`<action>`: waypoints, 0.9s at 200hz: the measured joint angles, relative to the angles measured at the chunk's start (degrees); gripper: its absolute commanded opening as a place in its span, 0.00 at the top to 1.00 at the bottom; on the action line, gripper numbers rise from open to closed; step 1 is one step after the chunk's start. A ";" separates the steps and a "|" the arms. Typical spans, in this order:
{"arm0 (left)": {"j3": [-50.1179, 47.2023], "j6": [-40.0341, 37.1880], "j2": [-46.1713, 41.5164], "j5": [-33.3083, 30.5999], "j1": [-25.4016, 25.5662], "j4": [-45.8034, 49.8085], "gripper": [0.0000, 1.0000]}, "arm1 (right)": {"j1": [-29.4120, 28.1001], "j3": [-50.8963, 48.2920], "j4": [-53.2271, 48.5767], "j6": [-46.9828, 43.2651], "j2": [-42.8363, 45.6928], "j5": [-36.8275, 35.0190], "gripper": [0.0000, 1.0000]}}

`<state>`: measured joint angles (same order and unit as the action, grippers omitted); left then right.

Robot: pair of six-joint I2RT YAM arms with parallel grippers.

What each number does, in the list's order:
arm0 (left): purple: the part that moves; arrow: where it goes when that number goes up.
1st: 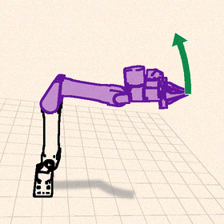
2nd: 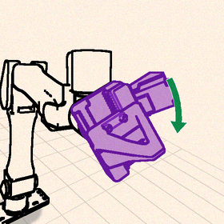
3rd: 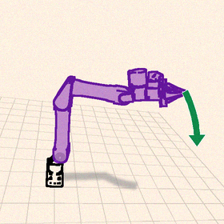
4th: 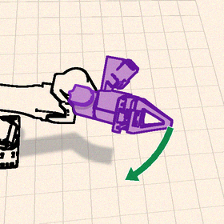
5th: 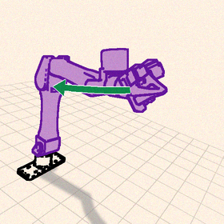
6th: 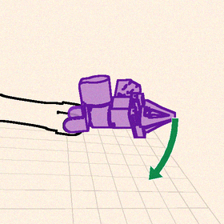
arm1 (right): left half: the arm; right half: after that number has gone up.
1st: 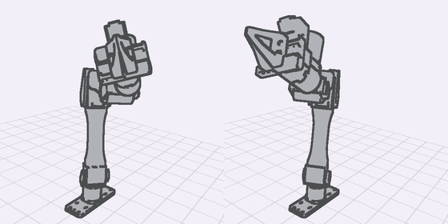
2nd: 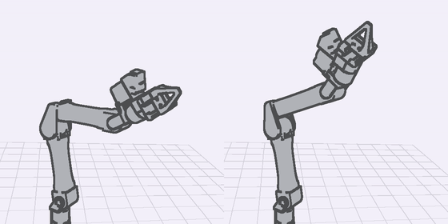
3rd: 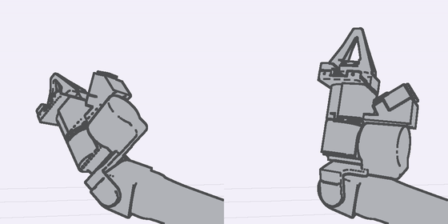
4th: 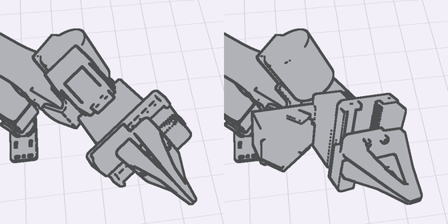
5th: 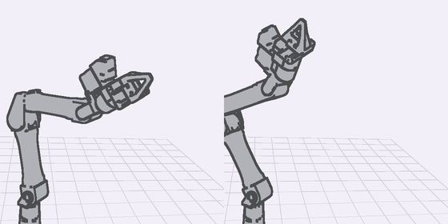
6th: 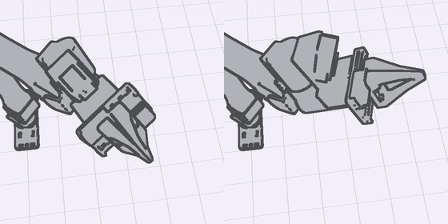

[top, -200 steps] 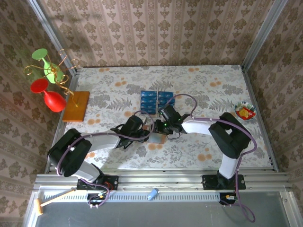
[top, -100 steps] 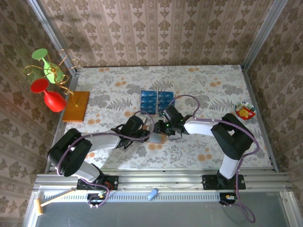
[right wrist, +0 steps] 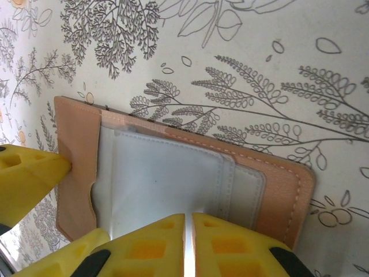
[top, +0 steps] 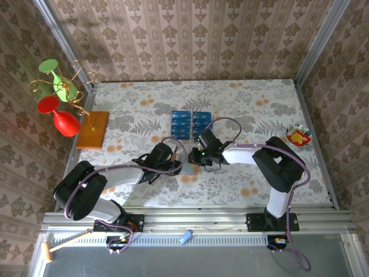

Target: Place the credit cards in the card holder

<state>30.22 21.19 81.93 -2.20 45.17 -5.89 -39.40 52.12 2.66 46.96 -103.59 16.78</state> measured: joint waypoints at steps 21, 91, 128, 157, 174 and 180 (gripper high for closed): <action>-0.15 0.00 -0.02 -0.02 0.20 -0.17 0.34 | -0.42 0.70 0.20 0.20 -0.68 0.04 0.87; -1.66 0.00 -1.97 -0.07 0.66 -1.01 0.29 | -1.16 1.68 0.48 1.07 -1.73 0.26 0.87; -3.15 -0.02 -4.83 -0.66 0.94 -1.46 0.25 | -1.18 1.68 0.61 1.22 -1.81 0.39 0.87; -3.26 -0.02 -5.55 -0.66 0.96 -1.84 0.24 | -1.18 1.68 0.63 1.27 -1.81 0.42 0.87; -3.26 -0.02 -5.40 -0.66 1.05 -1.92 0.24 | -1.22 1.86 0.68 1.27 -2.05 0.52 0.87; -3.26 -0.02 -5.25 -0.63 1.11 -1.95 0.23 | -1.29 2.01 0.70 1.27 -2.19 0.63 0.87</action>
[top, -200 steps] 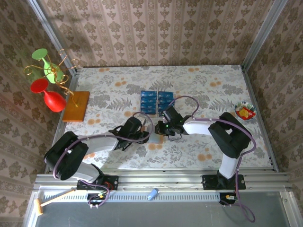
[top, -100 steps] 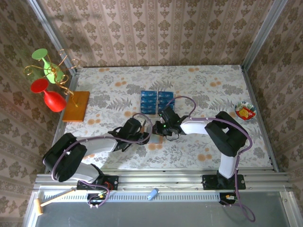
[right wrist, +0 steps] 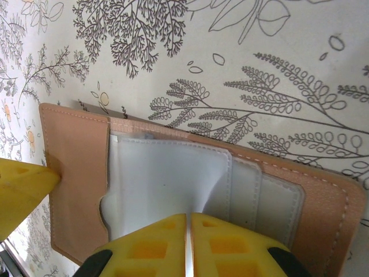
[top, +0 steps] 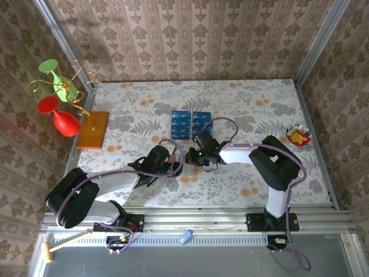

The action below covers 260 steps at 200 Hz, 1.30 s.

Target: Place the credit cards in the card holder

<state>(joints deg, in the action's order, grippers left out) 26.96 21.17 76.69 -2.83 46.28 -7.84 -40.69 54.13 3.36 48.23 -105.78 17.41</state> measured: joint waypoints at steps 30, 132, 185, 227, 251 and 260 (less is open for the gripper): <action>0.00 0.00 1.46 0.00 0.33 -0.33 0.23 | -0.46 0.81 0.37 0.02 -0.79 0.37 0.87; 0.09 -0.35 4.33 -1.90 0.52 -2.12 0.41 | -0.68 1.64 0.31 0.13 -0.52 1.20 0.63; 0.55 -0.31 6.03 -1.99 0.57 -4.22 0.43 | 1.27 1.55 -0.96 0.15 3.78 1.01 0.59; 0.57 -0.31 6.25 -2.10 0.68 -4.66 0.43 | 3.04 -0.39 -0.94 0.15 6.97 0.57 0.56; 0.57 -0.28 6.25 -2.14 0.70 -4.66 0.43 | 3.21 -1.51 -0.94 0.28 6.97 0.61 0.52; 0.57 -0.28 6.27 -2.16 0.70 -4.66 0.43 | 3.13 -1.55 -0.85 0.31 6.78 0.66 0.50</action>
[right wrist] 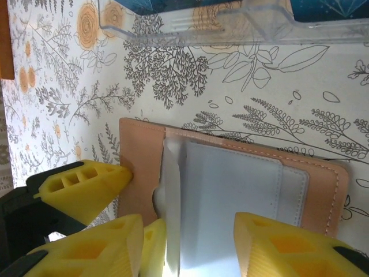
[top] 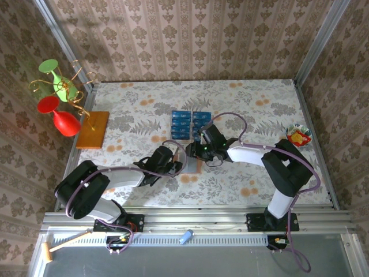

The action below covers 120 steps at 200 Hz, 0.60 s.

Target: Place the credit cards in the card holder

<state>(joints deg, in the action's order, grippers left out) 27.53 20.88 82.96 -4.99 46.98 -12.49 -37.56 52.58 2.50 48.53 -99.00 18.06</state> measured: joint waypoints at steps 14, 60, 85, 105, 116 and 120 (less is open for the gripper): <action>0.00 0.00 0.00 -0.02 0.09 0.00 0.43 | -0.37 0.02 0.57 0.11 -0.55 0.11 0.50; 0.37 0.11 -0.83 -0.24 0.31 1.31 0.30 | -2.73 1.27 1.14 1.22 -4.22 0.87 0.50; 0.11 0.79 -7.23 -1.20 0.31 5.31 0.15 | -3.37 2.16 1.27 2.14 -4.28 1.53 0.49; -0.63 1.64 -15.17 -2.62 0.28 7.23 0.05 | -3.72 3.63 1.60 2.86 -4.28 1.77 0.49; -1.03 2.32 -18.64 -3.37 0.15 8.20 0.00 | -3.76 4.76 1.68 3.13 -4.26 1.75 0.48; -1.16 2.32 -19.58 -3.61 0.09 8.41 0.00 | -3.85 5.11 1.70 3.17 -4.26 1.75 0.48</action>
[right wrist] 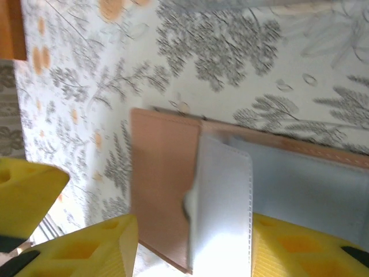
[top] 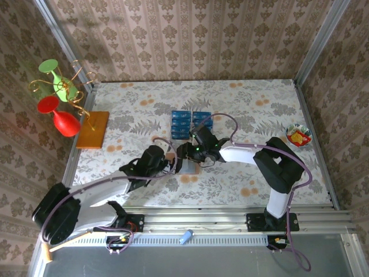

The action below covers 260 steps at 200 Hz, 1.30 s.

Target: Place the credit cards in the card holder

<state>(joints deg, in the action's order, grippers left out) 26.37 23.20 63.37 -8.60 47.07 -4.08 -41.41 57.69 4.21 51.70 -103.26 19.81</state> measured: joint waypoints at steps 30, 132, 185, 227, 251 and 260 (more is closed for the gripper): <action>-0.57 1.40 -5.16 -1.11 -1.60 2.82 0.00 | -1.14 3.10 -0.02 0.92 -0.74 -0.02 0.48; -2.32 2.73 -8.76 -1.05 -7.63 10.56 0.00 | -4.31 10.91 1.49 3.23 -11.13 -0.09 0.48; -2.43 2.73 -8.24 0.59 -8.24 10.71 0.00 | -4.46 10.91 0.72 3.37 -11.28 -0.37 0.48; -2.40 2.73 -5.49 1.51 -8.92 7.56 0.00 | -3.61 8.70 -3.02 0.68 -4.50 -1.38 0.49; -2.01 2.71 -2.14 1.62 -9.25 6.82 0.00 | -2.49 4.98 -3.65 -0.98 1.14 -1.60 0.52; -1.66 2.71 -0.72 1.73 -9.25 6.82 0.00 | -1.86 3.45 -3.76 -1.44 2.45 -1.77 0.53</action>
<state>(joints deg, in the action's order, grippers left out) 24.71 25.91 62.65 -6.87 37.82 2.74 -43.27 61.14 0.45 50.26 -100.82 18.04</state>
